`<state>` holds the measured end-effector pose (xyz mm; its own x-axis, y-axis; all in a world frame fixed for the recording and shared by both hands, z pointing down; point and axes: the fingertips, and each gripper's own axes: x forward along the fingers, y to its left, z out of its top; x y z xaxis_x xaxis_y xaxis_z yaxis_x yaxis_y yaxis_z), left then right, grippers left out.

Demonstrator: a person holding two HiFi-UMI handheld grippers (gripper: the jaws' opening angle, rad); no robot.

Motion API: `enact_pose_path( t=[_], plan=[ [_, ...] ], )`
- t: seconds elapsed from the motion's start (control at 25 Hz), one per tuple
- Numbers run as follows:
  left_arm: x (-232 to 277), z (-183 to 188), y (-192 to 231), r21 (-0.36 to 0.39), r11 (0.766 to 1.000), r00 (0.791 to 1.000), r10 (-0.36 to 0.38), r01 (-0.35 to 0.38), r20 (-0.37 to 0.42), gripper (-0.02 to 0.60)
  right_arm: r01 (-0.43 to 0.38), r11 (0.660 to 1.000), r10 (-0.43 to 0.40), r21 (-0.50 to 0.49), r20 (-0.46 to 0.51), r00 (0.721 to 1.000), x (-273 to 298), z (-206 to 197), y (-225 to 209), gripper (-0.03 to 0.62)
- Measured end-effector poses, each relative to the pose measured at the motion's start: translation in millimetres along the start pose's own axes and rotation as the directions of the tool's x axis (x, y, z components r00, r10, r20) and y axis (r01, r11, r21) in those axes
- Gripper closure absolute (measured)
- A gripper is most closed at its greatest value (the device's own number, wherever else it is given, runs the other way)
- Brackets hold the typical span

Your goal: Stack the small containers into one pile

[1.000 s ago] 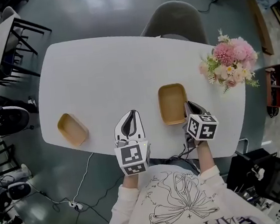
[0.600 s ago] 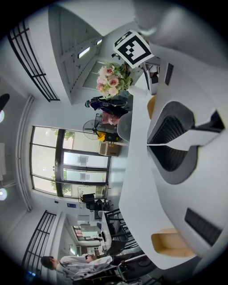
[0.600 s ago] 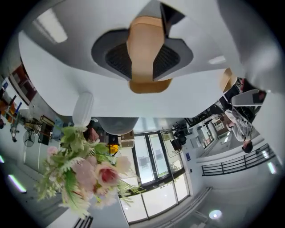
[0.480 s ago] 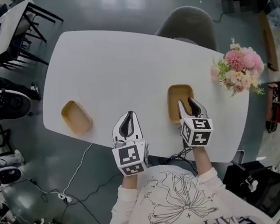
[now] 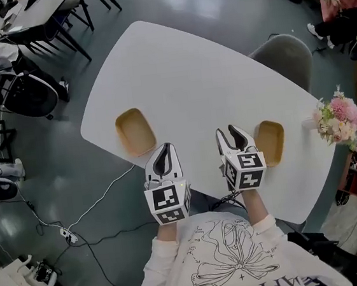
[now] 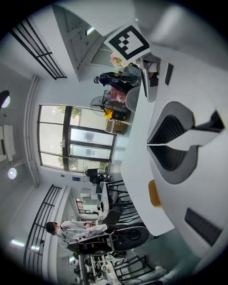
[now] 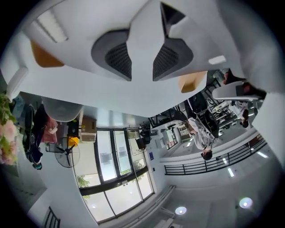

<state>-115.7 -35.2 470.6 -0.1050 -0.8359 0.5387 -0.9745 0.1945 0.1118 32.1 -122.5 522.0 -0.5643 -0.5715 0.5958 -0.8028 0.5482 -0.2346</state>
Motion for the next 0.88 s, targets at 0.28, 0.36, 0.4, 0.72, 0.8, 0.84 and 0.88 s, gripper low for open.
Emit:
enact_pose_path(
  t=[0.28,0.36,0.4,0.72,0.8,0.84,0.88],
  plan=[
    [-7.0,11.7,113.2,-0.052,0.998,0.999,0.038,-0.038,0.005,0.565,-0.072,0.996,0.07,-0.045,-0.05,0.996,55.8,3.5,111.9,0.436],
    [-8.2,12.8,129.7,-0.065,0.996,0.998,0.056,-0.056,0.001,0.565,-0.094,0.994,0.09,-0.055,-0.072,0.993,66.3,4.2,126.1,0.436],
    [-8.7,12.8,136.1,-0.073,0.995,0.998,0.064,-0.064,-0.001,0.565,-0.102,0.993,0.097,-0.059,-0.082,0.992,71.1,4.2,131.2,0.436],
    [-12.9,-5.4,201.5,-0.141,0.984,0.994,0.105,-0.109,-0.035,0.565,-0.153,0.985,0.136,-0.084,-0.177,0.975,115.2,-16.6,187.2,0.437],
    [-13.1,-10.5,211.0,-0.156,0.981,0.993,0.111,-0.116,-0.043,0.565,-0.162,0.983,0.142,-0.087,-0.201,0.969,124.4,-23.4,195.7,0.438],
    [-13.9,-13.2,215.8,-0.164,0.979,0.993,0.113,-0.119,-0.047,0.565,-0.164,0.982,0.143,-0.088,-0.212,0.967,129.0,-26.9,199.9,0.444],
    [-14.9,-16.2,220.8,-0.17,0.978,0.992,0.114,-0.121,-0.051,0.565,-0.165,0.982,0.142,-0.09,-0.223,0.964,133.4,-30.9,204.1,0.447]
  ],
)
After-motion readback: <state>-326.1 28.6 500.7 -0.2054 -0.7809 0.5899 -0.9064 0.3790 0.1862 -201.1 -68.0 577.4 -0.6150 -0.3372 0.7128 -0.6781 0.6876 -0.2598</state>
